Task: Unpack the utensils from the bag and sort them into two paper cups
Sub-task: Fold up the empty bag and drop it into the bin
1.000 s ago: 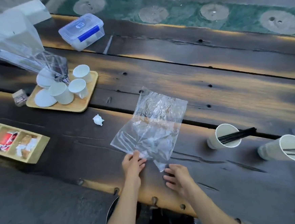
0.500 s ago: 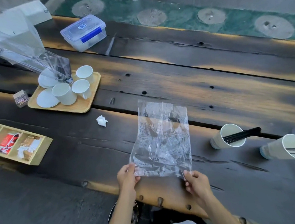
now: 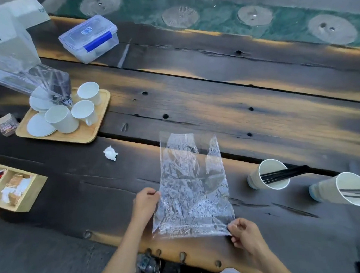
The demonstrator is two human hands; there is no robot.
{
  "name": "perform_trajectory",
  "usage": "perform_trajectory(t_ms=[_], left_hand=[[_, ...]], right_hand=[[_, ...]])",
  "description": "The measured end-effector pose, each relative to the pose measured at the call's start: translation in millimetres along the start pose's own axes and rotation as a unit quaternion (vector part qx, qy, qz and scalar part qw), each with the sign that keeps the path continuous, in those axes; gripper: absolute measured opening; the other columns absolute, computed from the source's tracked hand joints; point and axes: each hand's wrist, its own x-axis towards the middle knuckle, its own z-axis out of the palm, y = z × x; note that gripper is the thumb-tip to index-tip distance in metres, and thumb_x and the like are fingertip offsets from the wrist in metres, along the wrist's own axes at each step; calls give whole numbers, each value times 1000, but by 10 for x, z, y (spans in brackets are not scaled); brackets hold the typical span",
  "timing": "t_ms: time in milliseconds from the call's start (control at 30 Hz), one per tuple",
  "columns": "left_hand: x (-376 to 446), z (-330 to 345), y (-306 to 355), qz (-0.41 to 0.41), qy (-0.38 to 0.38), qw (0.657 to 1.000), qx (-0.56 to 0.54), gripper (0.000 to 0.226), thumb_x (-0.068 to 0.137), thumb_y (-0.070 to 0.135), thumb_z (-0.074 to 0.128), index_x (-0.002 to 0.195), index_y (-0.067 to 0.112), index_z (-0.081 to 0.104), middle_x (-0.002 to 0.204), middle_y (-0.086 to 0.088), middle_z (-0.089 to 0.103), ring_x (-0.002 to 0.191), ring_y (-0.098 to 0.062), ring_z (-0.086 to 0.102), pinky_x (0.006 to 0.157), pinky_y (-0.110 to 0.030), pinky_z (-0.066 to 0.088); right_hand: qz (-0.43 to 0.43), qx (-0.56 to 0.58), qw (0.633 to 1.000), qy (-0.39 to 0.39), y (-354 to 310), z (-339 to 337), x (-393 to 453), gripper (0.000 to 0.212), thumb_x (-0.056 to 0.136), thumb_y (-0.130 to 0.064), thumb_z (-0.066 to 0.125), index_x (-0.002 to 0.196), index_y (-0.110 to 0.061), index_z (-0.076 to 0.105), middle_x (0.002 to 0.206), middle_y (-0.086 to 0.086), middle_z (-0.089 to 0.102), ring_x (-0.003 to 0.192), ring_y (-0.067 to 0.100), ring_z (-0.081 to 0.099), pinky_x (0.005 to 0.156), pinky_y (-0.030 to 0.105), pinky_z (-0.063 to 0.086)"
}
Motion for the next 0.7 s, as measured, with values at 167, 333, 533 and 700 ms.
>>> perform_trajectory(t_ms=[167, 333, 533, 700], left_hand=[[462, 78, 579, 47, 0, 999, 27, 27, 90, 35, 64, 105, 13, 67, 96, 1, 63, 98, -22, 58, 90, -36, 46], [775, 121, 741, 31, -16, 999, -3, 20, 87, 36, 66, 95, 18, 72, 95, 0, 71, 92, -23, 64, 92, -43, 53], [875, 146, 756, -5, -7, 998, -63, 17, 93, 17, 57, 82, 12, 69, 86, -11, 73, 72, -21, 60, 69, -37, 55], [876, 170, 791, 12, -41, 998, -40, 11, 87, 31, 69, 88, 20, 69, 85, 1, 71, 72, -17, 61, 59, -26, 47]], right_hand=[[-18, -23, 1000, -9, -73, -56, 159, 20, 89, 0, 64, 72, -5, 54, 52, 3, 48, 45, 13, 46, 43, 22, 39], [-26, -36, 999, -9, -59, -118, 275, 19, 87, 6, 64, 71, -1, 55, 53, 6, 47, 41, 13, 44, 40, 23, 37], [-19, -21, 1000, 1, 14, -180, 319, 14, 87, 7, 64, 75, 4, 58, 53, 6, 50, 39, 15, 46, 39, 24, 38], [-5, 49, 999, 8, -11, -153, 266, 14, 89, 0, 65, 75, 1, 60, 60, 14, 54, 44, 16, 50, 44, 25, 41]])
